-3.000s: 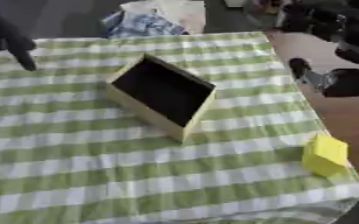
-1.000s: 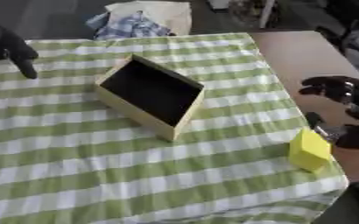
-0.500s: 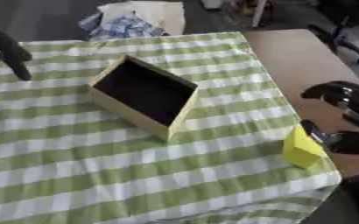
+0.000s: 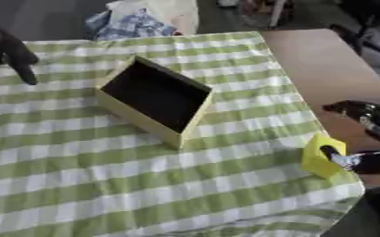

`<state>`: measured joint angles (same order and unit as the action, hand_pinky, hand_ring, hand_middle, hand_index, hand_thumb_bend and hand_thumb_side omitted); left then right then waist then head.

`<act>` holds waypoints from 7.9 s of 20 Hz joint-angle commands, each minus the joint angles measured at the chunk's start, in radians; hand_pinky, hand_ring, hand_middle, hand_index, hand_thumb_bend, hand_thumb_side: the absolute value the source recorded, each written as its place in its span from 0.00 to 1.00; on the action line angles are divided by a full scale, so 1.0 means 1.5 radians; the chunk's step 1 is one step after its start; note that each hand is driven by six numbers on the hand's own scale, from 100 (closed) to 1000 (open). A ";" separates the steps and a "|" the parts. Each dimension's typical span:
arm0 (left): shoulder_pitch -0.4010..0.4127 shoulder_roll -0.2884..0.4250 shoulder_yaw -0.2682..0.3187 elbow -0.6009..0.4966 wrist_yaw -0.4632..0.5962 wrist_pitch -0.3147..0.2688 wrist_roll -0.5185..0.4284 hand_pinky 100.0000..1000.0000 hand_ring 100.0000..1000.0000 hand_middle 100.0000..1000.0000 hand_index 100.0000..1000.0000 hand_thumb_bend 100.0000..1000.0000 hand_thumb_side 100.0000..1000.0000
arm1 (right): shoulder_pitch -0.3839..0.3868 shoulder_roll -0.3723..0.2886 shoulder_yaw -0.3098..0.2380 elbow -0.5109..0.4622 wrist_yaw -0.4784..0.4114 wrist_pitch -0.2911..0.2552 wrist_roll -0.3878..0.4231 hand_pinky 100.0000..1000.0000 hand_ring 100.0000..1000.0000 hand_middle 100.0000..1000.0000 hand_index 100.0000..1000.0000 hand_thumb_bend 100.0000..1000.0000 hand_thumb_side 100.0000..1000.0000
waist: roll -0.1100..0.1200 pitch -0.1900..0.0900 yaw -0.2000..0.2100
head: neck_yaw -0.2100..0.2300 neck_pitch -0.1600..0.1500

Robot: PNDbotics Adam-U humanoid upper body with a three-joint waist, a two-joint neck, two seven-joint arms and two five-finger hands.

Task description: Pick up objects on the table and place them in the box.

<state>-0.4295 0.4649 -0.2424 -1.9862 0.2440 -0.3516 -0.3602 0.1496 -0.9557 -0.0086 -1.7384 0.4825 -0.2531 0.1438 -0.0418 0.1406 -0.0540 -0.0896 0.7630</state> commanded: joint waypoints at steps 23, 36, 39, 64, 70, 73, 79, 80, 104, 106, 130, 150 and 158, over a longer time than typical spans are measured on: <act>-0.004 -0.002 0.010 -0.009 -0.011 0.009 -0.009 0.47 0.66 0.64 0.81 0.00 0.62 | -0.019 -0.015 -0.009 0.077 -0.022 0.029 0.032 0.98 0.89 0.87 1.00 0.20 0.53 | 0.005 0.005 0.004 | 0.024 -0.028; 0.002 -0.005 0.011 -0.009 -0.016 0.017 -0.016 0.47 0.66 0.64 0.81 0.00 0.62 | -0.021 -0.013 -0.023 0.075 -0.031 0.021 0.032 0.96 0.87 0.86 0.99 0.12 0.56 | 0.005 0.006 0.003 | 0.021 -0.020; 0.005 -0.006 0.011 -0.009 -0.018 0.020 -0.017 0.47 0.66 0.64 0.81 0.00 0.63 | -0.011 -0.015 -0.039 0.060 -0.035 0.019 0.026 0.96 0.87 0.85 0.99 0.10 0.55 | 0.003 0.004 -0.001 | 0.022 -0.018; 0.011 -0.015 0.011 -0.009 -0.024 0.029 -0.034 0.47 0.66 0.64 0.81 0.00 0.63 | -0.001 -0.025 -0.046 0.001 0.012 -0.023 0.046 0.99 0.90 0.88 1.00 0.16 0.61 | 0.002 0.000 -0.001 | 0.009 -0.018; 0.012 -0.018 0.010 -0.009 -0.025 0.031 -0.040 0.47 0.66 0.63 0.81 0.00 0.63 | -0.010 -0.026 -0.036 0.012 0.011 -0.031 0.060 0.99 0.90 0.88 1.00 0.17 0.64 | 0.002 0.000 0.001 | 0.006 -0.019; 0.014 -0.020 0.008 -0.009 -0.024 0.033 -0.044 0.47 0.66 0.63 0.80 0.00 0.63 | -0.021 -0.029 -0.026 0.021 0.008 -0.035 0.068 1.00 0.90 0.89 1.00 0.16 0.64 | 0.002 0.001 0.004 | 0.003 -0.020; 0.016 -0.021 0.008 -0.009 -0.023 0.035 -0.048 0.47 0.66 0.63 0.80 0.00 0.62 | -0.040 -0.034 -0.009 0.048 0.005 -0.043 0.085 1.00 0.91 0.89 1.00 0.18 0.66 | 0.002 0.003 0.008 | 0.000 -0.020; 0.016 -0.022 0.008 -0.009 -0.023 0.036 -0.049 0.47 0.66 0.63 0.80 0.00 0.62 | -0.042 -0.034 -0.006 0.051 0.005 -0.044 0.089 1.00 0.91 0.89 1.00 0.18 0.67 | 0.002 0.003 0.009 | -0.001 -0.019; 0.019 -0.028 0.005 -0.009 -0.022 0.044 -0.060 0.47 0.65 0.61 0.79 0.00 0.62 | -0.067 -0.027 0.022 0.119 -0.006 -0.049 0.128 0.91 0.75 0.67 0.96 0.18 0.72 | 0.003 0.010 0.015 | -0.007 -0.026; 0.020 -0.029 0.005 -0.009 -0.021 0.045 -0.061 0.47 0.65 0.61 0.79 0.00 0.61 | -0.071 -0.026 0.025 0.122 -0.005 -0.045 0.128 0.88 0.70 0.62 0.95 0.19 0.71 | 0.004 0.010 0.016 | -0.007 -0.027; 0.027 -0.036 0.005 -0.009 -0.019 0.057 -0.070 0.47 0.65 0.60 0.79 0.00 0.61 | -0.093 -0.026 0.016 0.097 -0.066 0.015 0.058 0.38 0.31 0.34 0.70 0.00 0.38 | 0.002 0.010 0.018 | -0.008 -0.022; 0.017 -0.053 -0.005 -0.009 -0.003 0.066 -0.082 0.48 0.65 0.60 0.79 0.00 0.61 | -0.393 -0.047 0.087 0.037 -0.129 -0.004 0.129 0.40 0.32 0.36 0.71 0.00 0.20 | -0.009 -0.005 0.058 | -0.027 -0.009; 0.006 -0.058 -0.006 -0.009 0.004 0.068 -0.084 0.48 0.65 0.59 0.79 0.00 0.61 | -0.576 0.051 0.133 0.160 -0.130 -0.010 0.190 0.36 0.31 0.35 0.71 0.00 0.23 | -0.007 -0.004 0.080 | -0.040 -0.004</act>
<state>-0.4040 0.3758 -0.2560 -1.9859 0.2478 -0.2492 -0.4844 -0.6922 -0.8760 0.1955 -1.5209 0.2938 -0.2660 0.4176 -0.0537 0.1468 0.0644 -0.1446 0.7503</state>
